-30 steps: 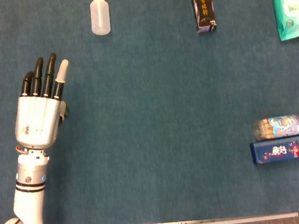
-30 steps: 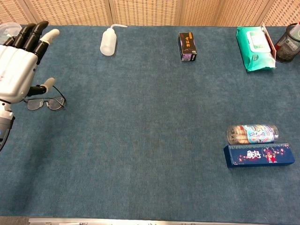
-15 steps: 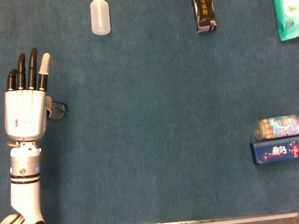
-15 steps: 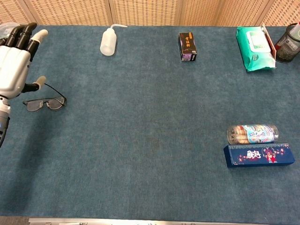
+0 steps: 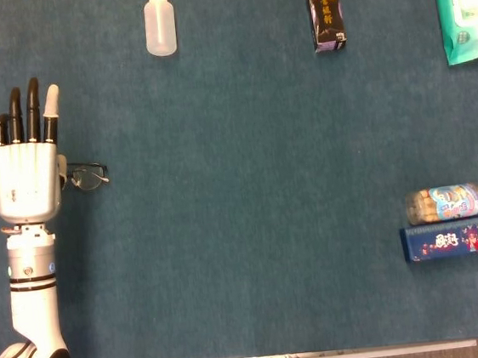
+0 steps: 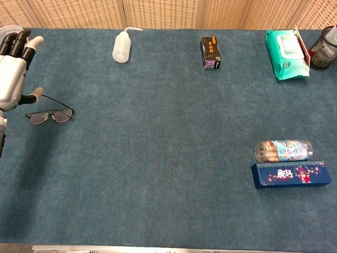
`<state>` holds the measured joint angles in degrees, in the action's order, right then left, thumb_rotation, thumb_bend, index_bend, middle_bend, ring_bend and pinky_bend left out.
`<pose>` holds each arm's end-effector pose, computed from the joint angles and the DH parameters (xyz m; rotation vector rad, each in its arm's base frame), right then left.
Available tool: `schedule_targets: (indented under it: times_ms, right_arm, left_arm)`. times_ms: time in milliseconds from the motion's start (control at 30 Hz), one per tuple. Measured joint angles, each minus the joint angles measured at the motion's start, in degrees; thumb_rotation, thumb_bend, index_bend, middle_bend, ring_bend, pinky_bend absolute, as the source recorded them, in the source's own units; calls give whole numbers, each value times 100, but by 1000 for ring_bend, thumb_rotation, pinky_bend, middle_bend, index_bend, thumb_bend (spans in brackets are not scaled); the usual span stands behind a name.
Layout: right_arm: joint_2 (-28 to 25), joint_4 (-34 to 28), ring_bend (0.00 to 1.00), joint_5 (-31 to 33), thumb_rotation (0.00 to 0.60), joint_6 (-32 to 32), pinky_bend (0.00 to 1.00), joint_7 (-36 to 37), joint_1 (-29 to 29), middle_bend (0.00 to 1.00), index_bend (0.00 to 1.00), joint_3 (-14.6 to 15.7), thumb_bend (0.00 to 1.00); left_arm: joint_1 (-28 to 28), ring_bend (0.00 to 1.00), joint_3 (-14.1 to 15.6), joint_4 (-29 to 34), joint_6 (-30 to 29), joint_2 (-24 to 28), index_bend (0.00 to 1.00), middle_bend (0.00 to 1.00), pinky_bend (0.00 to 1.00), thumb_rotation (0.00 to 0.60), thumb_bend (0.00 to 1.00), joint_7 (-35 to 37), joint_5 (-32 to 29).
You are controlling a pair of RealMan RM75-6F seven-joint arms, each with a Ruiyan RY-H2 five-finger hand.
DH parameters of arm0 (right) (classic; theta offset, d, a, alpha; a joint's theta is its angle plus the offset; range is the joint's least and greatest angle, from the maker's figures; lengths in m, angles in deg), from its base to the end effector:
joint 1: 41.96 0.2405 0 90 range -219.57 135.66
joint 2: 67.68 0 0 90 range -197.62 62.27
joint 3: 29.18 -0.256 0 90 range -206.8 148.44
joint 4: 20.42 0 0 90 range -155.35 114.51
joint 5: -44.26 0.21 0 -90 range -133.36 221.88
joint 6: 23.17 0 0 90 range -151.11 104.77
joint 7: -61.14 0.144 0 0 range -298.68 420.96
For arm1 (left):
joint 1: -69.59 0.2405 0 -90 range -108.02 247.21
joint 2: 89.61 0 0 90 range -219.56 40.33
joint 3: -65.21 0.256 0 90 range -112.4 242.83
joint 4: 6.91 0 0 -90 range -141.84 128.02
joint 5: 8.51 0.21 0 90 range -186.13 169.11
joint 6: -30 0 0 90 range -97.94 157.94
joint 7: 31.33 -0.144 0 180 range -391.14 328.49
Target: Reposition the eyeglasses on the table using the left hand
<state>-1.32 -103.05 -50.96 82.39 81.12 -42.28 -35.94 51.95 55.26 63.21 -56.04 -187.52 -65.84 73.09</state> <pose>-0.3059 -0.1557 0.2058 1.2109 -0.7228 1.3652 -0.2554 0.2643 0.0218 -1.4008 -0.4845 -0.7481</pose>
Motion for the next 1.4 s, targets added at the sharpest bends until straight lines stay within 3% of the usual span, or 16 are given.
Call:
schedule_targets:
  times_ms: [1400]
  right_arm:
    - [-9,1,507,2,600,3,524,22,-9,573,601,3,313]
  left_arm:
    - [-52,33,120,-1213,299,-201,61,0,217,600,250,60,-279]
